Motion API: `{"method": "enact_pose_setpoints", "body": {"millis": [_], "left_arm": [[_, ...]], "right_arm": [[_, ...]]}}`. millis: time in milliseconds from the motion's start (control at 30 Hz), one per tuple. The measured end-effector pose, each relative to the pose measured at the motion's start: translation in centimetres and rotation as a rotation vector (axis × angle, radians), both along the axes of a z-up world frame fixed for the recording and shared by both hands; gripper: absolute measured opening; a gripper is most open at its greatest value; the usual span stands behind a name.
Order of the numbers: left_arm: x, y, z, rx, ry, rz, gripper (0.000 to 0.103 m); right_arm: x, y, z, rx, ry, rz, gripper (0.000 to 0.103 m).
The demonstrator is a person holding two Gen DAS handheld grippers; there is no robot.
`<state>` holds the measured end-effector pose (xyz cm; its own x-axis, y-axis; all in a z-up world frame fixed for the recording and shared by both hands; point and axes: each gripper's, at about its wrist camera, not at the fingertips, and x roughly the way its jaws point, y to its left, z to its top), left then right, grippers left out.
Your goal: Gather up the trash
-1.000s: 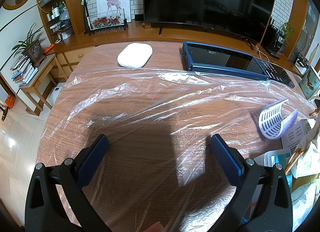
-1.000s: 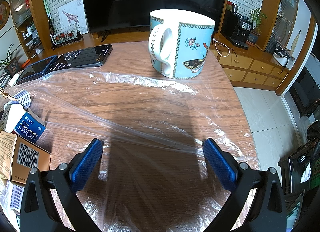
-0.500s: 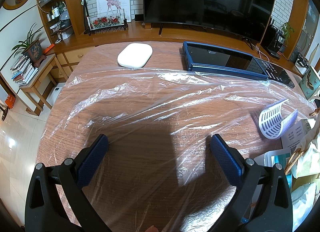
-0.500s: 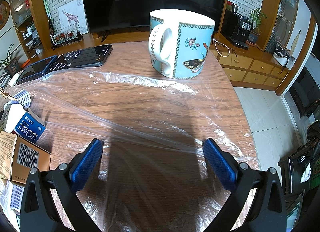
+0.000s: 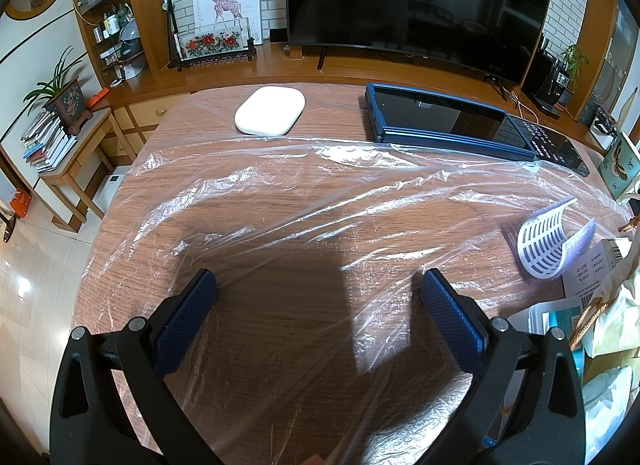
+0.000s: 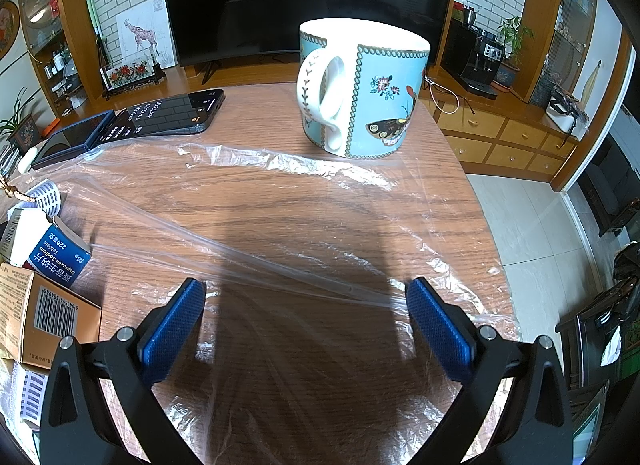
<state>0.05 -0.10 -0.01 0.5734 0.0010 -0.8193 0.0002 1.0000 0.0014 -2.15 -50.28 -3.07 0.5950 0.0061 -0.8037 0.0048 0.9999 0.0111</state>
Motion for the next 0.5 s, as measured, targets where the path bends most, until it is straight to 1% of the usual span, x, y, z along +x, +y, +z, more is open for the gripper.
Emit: {"method": "enact_pose_setpoints", "body": {"millis": [100, 133, 200, 267, 333, 367, 433, 500], "left_arm": [[0.0, 0.0, 0.0, 0.002, 0.013, -0.009, 0.102], [0.0, 0.1, 0.1, 0.005, 0.02, 0.002, 0.102], [-0.4, 1.0, 0.9, -0.007, 0.008, 0.015, 0.102], [-1.2, 1.9, 2.3, -0.029, -0.026, 0.021, 0.101], [-2.6, 2.3, 3.8, -0.075, -0.044, 0.012, 0.101], [-2.5, 2.2, 4.3, -0.101, -0.05, 0.001, 0.101], [-4.4, 2.1, 5.6, -0.174, -0.056, -0.039, 0.101], [-6.0, 1.6, 6.7, -0.23, -0.057, -0.089, 0.101]], "right_arm": [[0.0, -0.3, 0.3, 0.017, 0.033, -0.027, 0.099], [-0.2, -0.5, 0.6, 0.033, 0.029, -0.03, 0.099], [-1.0, -0.8, 2.6, 0.044, -0.004, -0.033, 0.099], [-2.1, -0.9, 4.6, 0.054, -0.063, -0.033, 0.099], [-3.0, -0.8, 6.6, 0.084, -0.106, -0.018, 0.099], [-3.4, -0.4, 7.7, 0.104, -0.129, 0.003, 0.099], [-4.8, 0.8, 9.8, 0.135, -0.158, 0.056, 0.099], [-5.8, 2.9, 11.6, 0.168, -0.175, 0.144, 0.099]]}}
